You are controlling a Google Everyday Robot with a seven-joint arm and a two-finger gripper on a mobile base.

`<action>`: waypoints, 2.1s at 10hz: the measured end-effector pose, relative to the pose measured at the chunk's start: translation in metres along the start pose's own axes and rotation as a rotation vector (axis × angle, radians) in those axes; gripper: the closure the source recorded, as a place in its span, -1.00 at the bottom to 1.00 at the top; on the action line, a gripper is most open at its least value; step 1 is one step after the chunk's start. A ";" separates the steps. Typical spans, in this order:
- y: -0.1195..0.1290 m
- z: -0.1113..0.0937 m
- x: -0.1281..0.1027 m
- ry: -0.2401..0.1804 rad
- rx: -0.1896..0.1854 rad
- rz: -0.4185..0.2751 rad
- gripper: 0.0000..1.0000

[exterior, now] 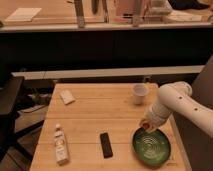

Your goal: Place the pepper in the ceramic bowl

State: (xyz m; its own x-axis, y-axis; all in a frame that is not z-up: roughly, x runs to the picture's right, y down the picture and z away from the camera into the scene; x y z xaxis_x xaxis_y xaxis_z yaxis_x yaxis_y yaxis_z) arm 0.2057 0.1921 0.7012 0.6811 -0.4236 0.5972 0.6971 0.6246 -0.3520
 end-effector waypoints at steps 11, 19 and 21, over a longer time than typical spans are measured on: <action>0.002 -0.002 -0.001 -0.001 -0.003 -0.019 0.43; 0.002 -0.002 -0.001 -0.003 -0.003 -0.031 0.30; 0.002 -0.002 -0.002 -0.004 -0.004 -0.034 0.30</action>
State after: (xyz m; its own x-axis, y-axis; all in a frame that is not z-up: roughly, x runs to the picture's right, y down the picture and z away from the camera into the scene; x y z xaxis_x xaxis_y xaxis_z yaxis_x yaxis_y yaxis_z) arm 0.2070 0.1928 0.6977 0.6560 -0.4421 0.6118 0.7208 0.6073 -0.3340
